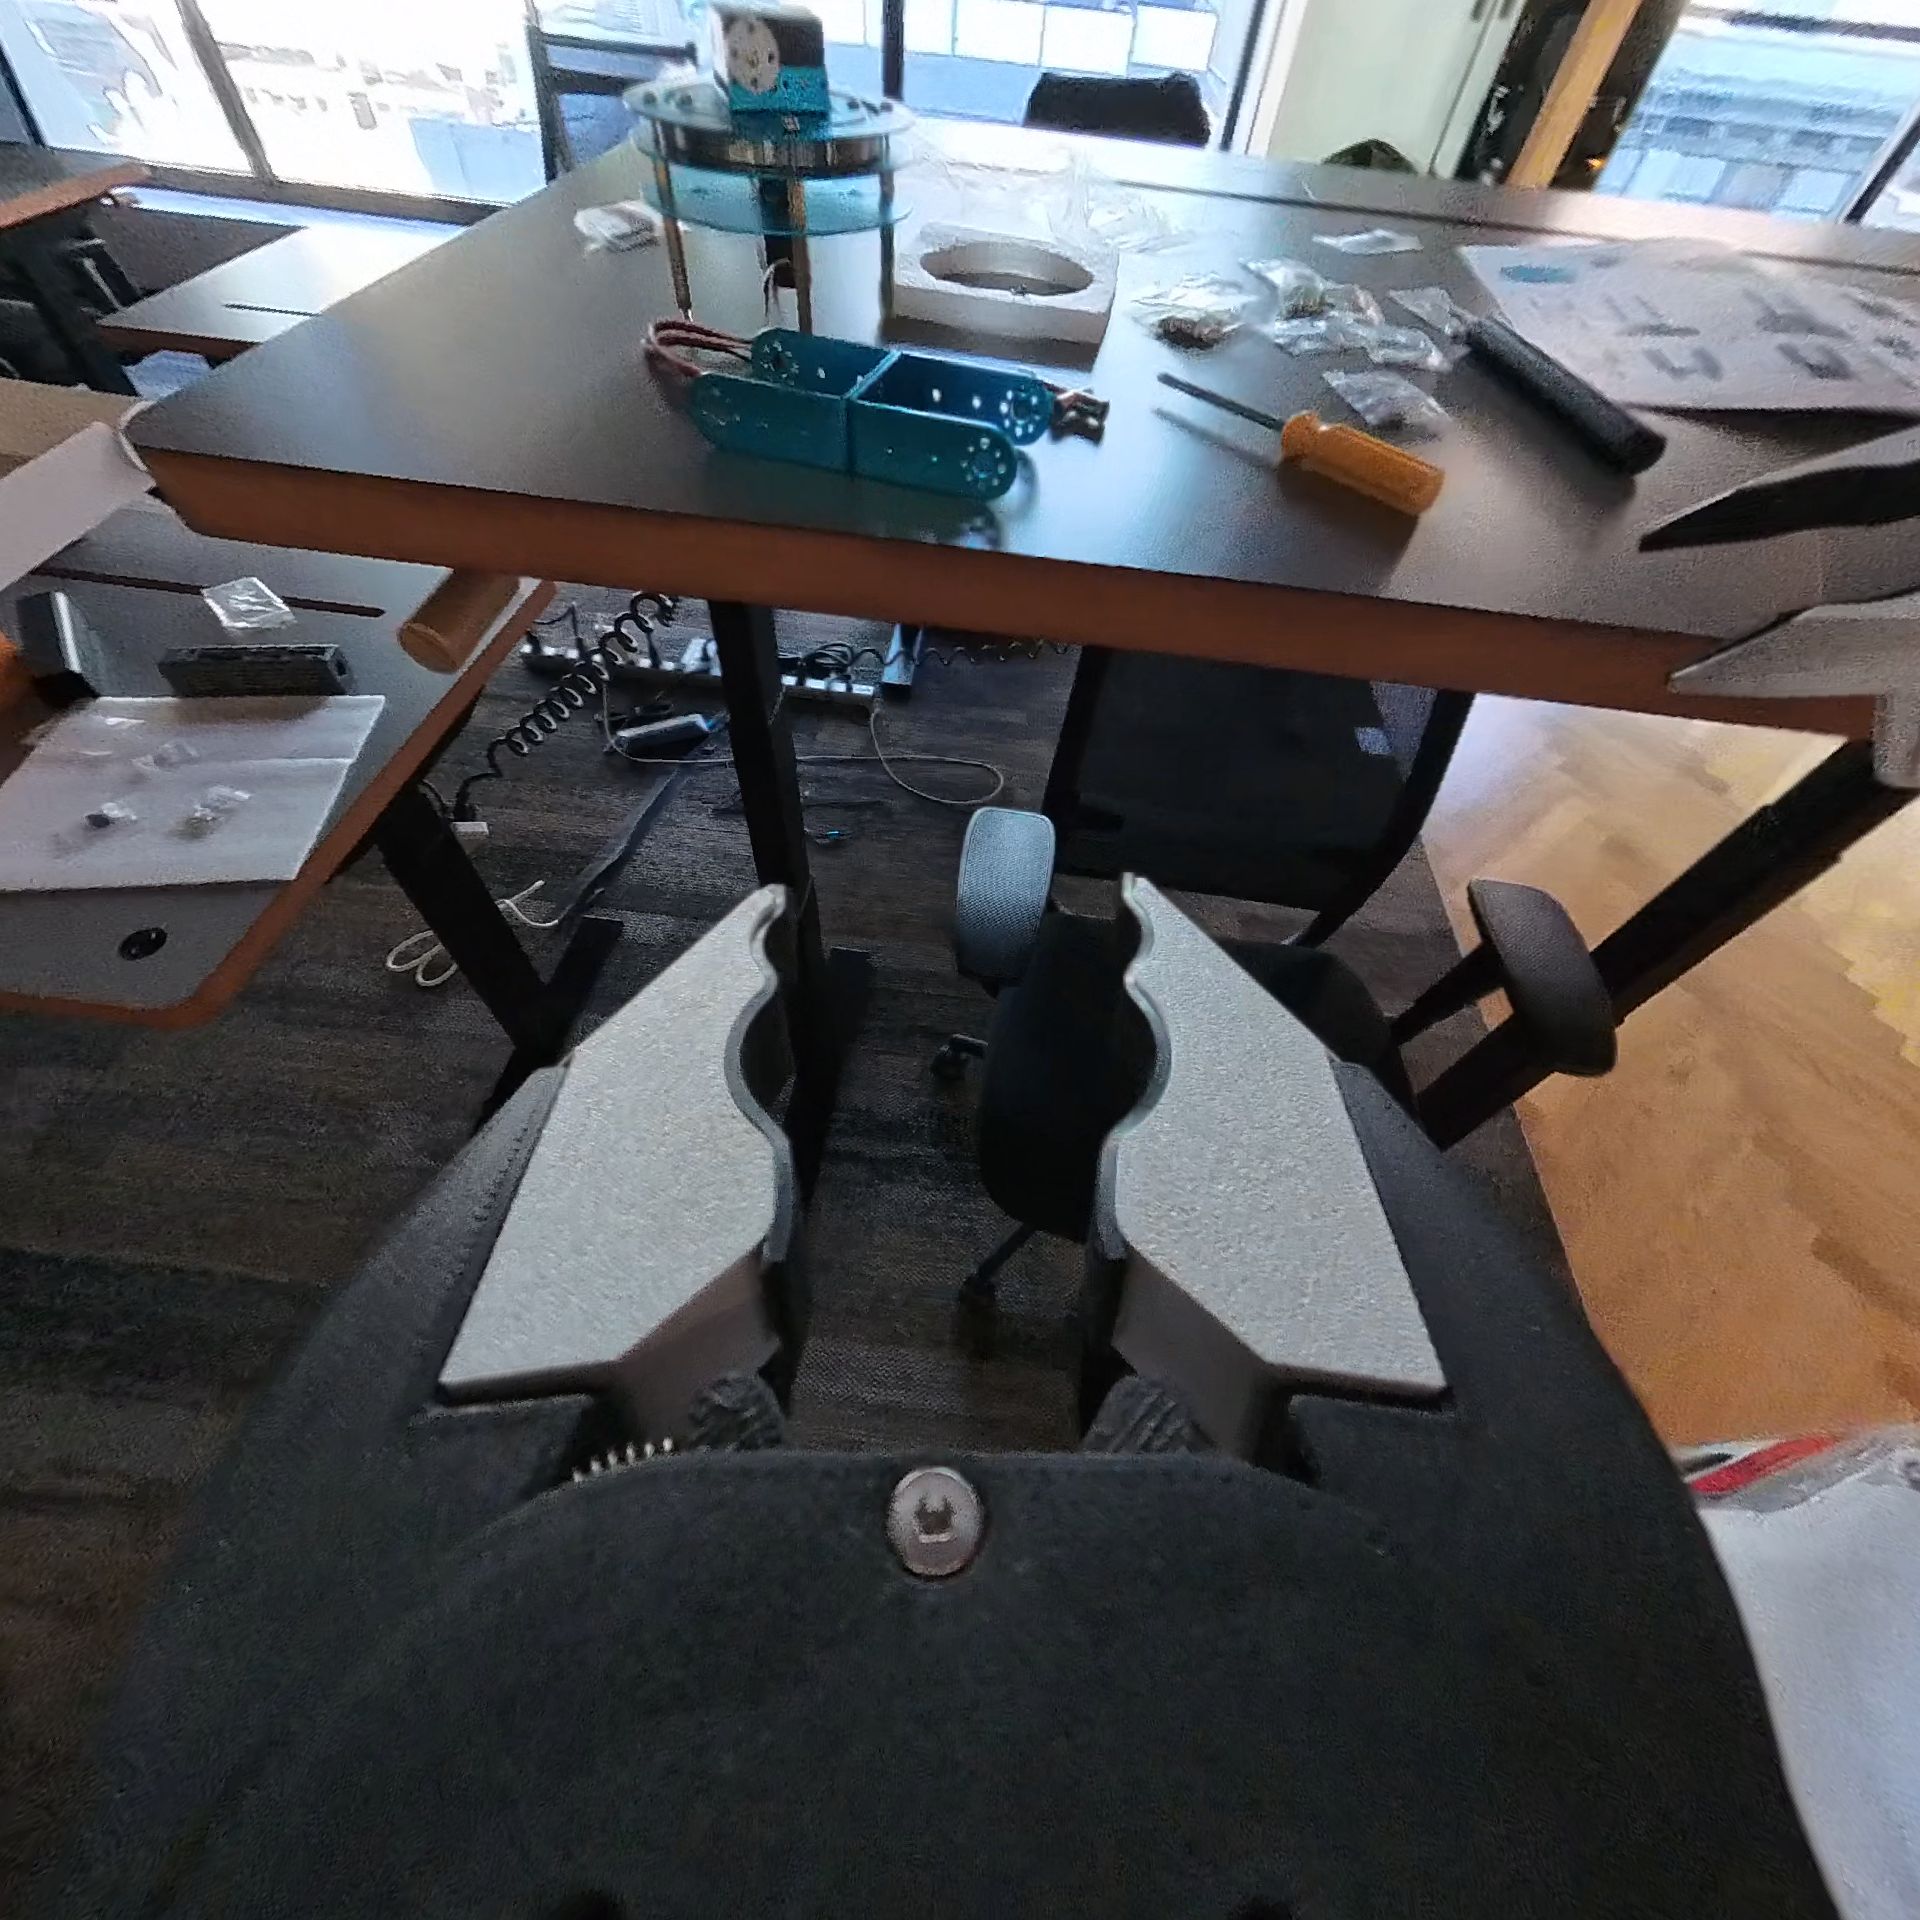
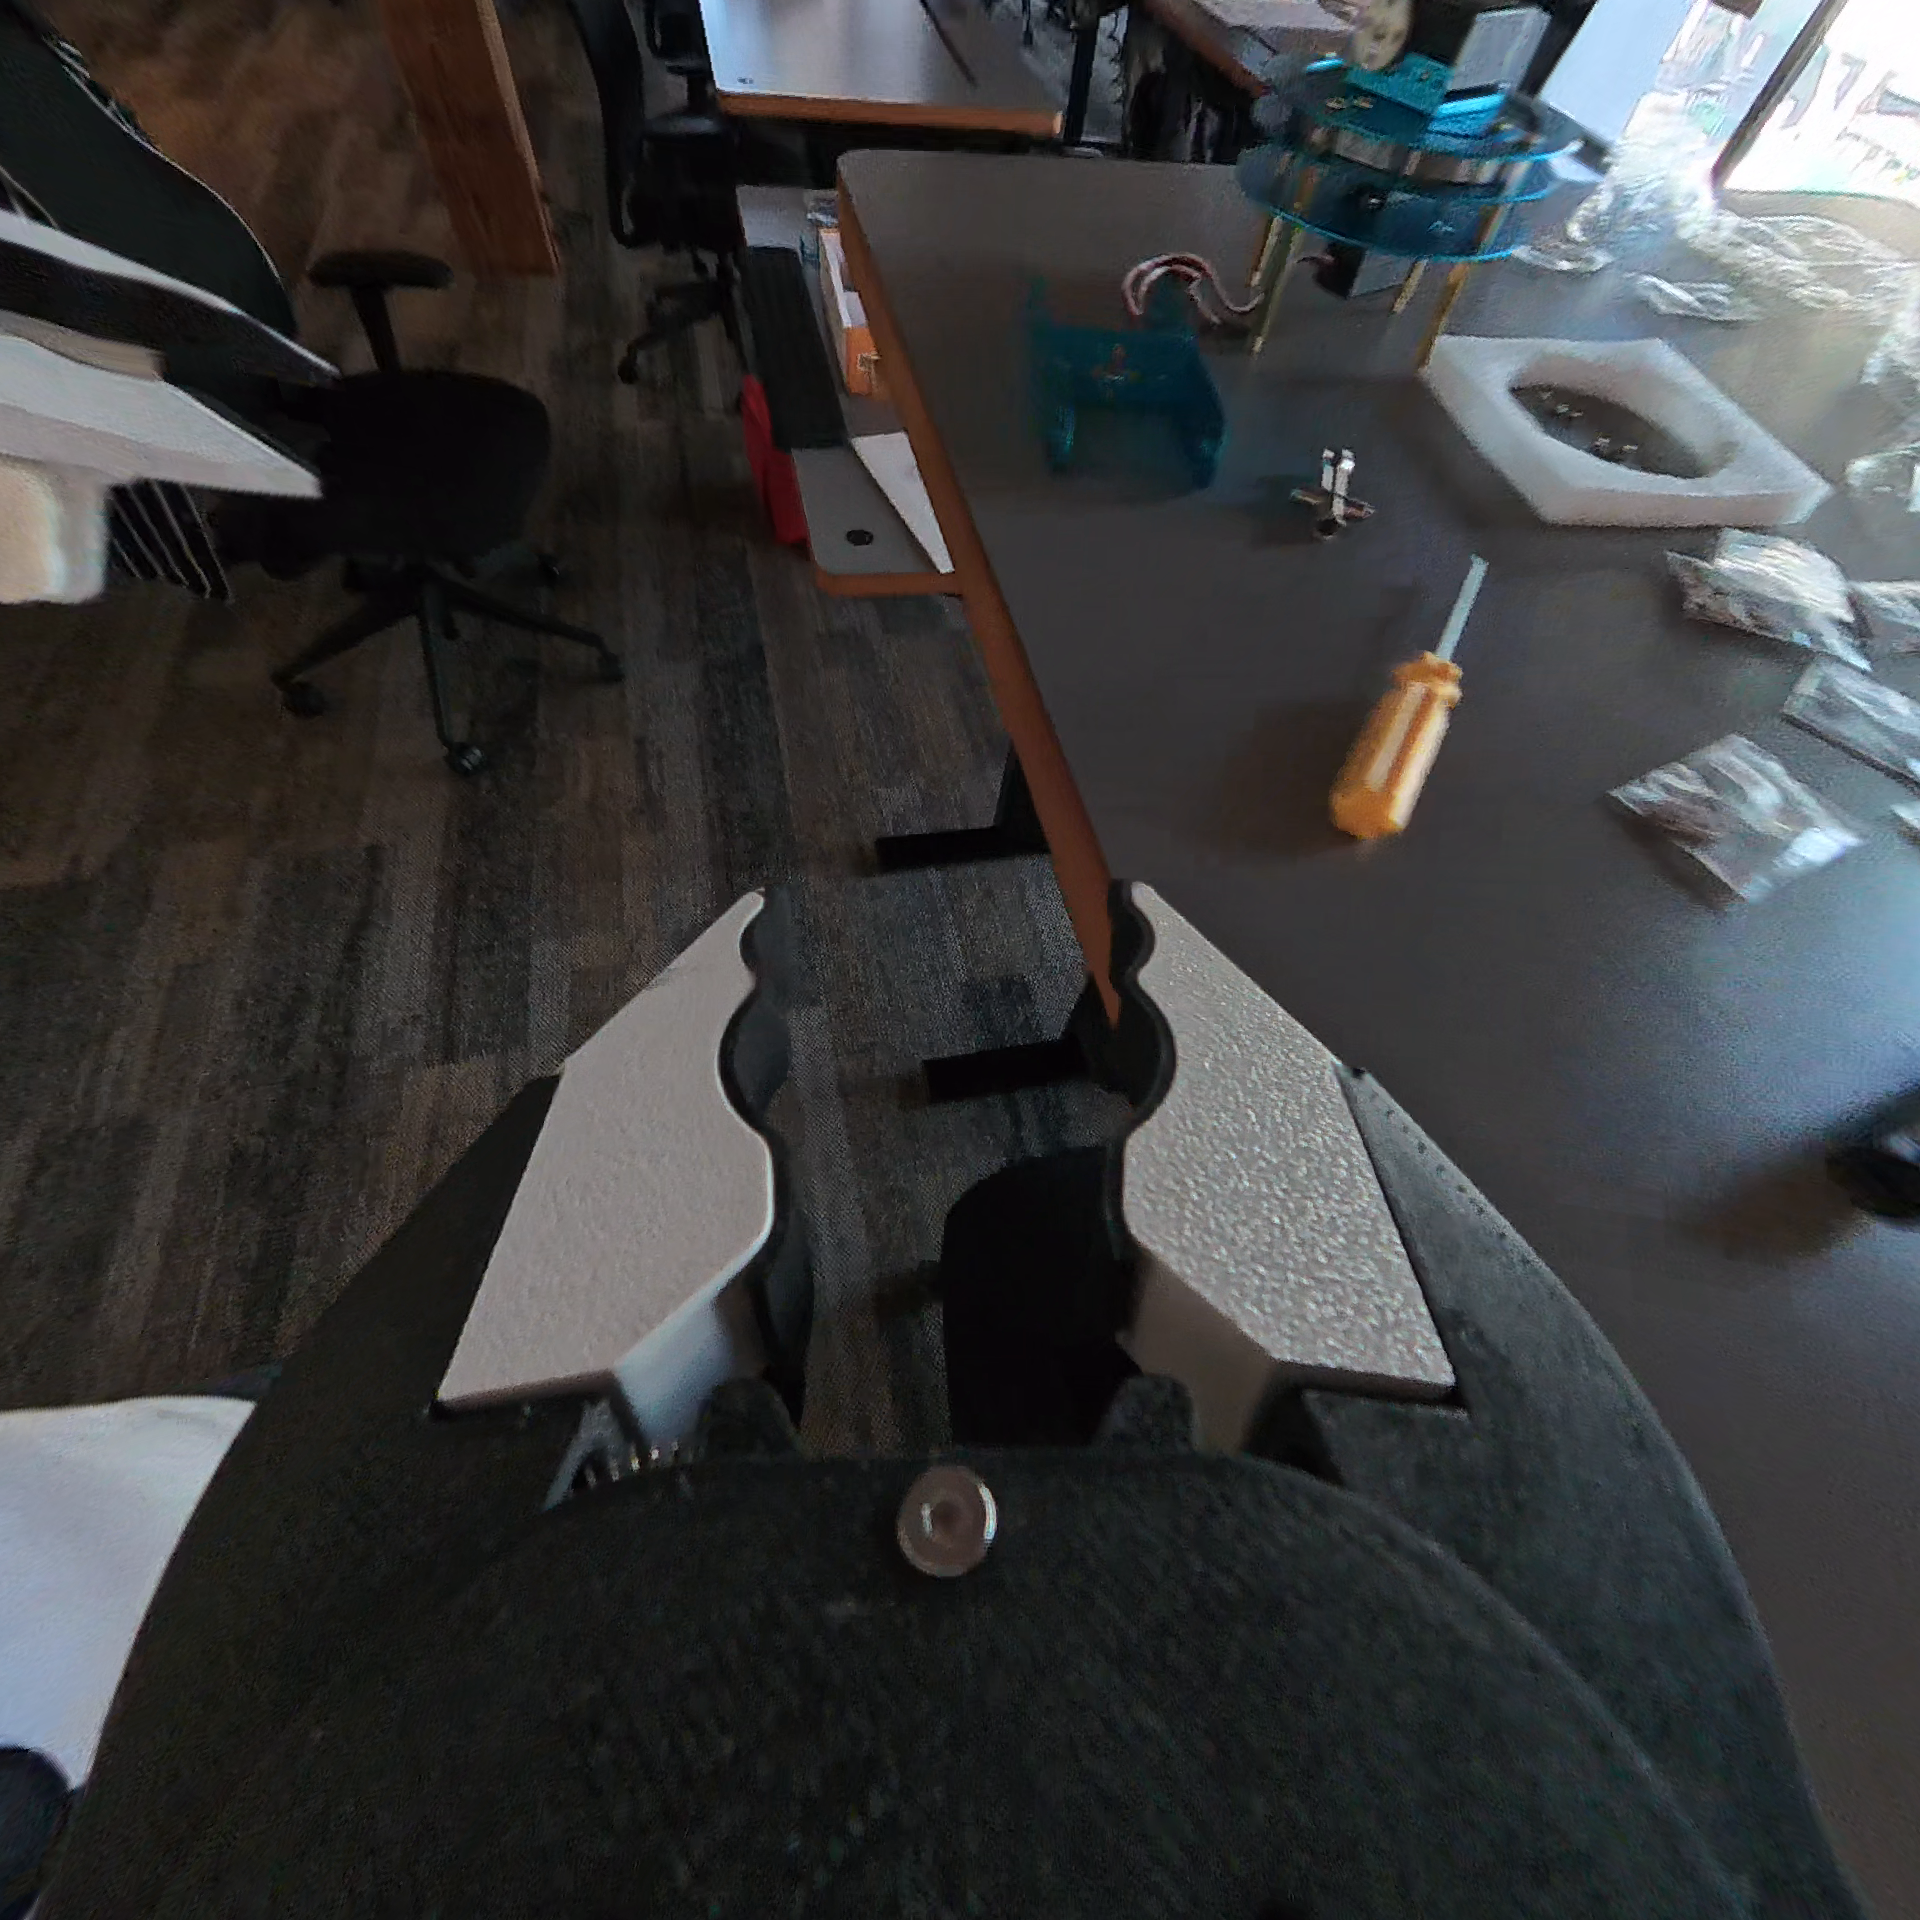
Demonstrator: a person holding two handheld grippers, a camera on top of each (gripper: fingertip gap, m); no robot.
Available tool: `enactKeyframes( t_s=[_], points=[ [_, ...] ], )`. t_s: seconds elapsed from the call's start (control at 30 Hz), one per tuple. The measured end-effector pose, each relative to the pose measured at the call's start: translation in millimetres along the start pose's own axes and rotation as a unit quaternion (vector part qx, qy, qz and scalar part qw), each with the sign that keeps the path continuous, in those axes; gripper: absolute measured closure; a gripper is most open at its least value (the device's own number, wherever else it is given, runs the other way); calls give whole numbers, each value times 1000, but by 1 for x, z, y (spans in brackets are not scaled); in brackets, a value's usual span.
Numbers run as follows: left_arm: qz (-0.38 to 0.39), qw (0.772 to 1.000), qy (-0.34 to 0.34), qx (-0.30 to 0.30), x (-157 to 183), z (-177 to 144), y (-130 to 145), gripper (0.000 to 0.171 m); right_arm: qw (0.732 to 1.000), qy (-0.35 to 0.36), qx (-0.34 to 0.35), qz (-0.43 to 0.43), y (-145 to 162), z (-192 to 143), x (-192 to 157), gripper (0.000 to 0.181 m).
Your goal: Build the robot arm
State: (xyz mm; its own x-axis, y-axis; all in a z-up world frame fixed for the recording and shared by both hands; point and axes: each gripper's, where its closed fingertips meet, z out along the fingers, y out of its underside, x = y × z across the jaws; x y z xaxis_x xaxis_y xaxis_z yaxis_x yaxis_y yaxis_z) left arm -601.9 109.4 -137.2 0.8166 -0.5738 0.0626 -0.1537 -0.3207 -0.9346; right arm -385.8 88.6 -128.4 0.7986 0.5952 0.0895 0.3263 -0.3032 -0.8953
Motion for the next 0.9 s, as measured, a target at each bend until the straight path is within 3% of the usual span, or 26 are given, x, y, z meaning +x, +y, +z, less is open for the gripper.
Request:
enactKeyframes(
  t_s=[0.23, 0.37, 0.43, 0.5, 0.57, 0.63, 0.7, 0.8, 0.9],
  points=[
    [41, 991, 127, -31, -55, 70, -21, 115, 999, -18, 29, 38, -39, 86, -22, 126],
    [91, 985, 147, -17, -81, 102, -38, 125, 997, 67, 45, 14, -48, 113, 0, 127],
    [104, 977, 188, 5, -77, 114, -56, 135, 995, 92, 44, 13, -53, 119, 6, 127],
    [134, 965, 225, 30, -71, 125, -73, 165, 995, 95, 38, -5, -62, 127, 11, 126],
    [152, 956, 245, 45, -71, 139, -87, 171, 994, 105, 20, -36, -75, 138, 26, 119],
    [143, 952, 266, 56, -72, 151, -98, 171, 994, 101, 5, -51, -93, 158, 41, 111],
    [114, 952, 276, 69, -73, 162, -108, 157, 995, 81, -33, -55, -101, 183, 52, 103],
    [85, 950, 291, 77, -72, 172, -110, 138, 990, 61, -118, -49, -84, 212, 63, 97],
    [122, 935, 319, 93, -66, 176, -106, 136, 990, 38, -135, -27, -75, 223, 60, 105]
  ],
)
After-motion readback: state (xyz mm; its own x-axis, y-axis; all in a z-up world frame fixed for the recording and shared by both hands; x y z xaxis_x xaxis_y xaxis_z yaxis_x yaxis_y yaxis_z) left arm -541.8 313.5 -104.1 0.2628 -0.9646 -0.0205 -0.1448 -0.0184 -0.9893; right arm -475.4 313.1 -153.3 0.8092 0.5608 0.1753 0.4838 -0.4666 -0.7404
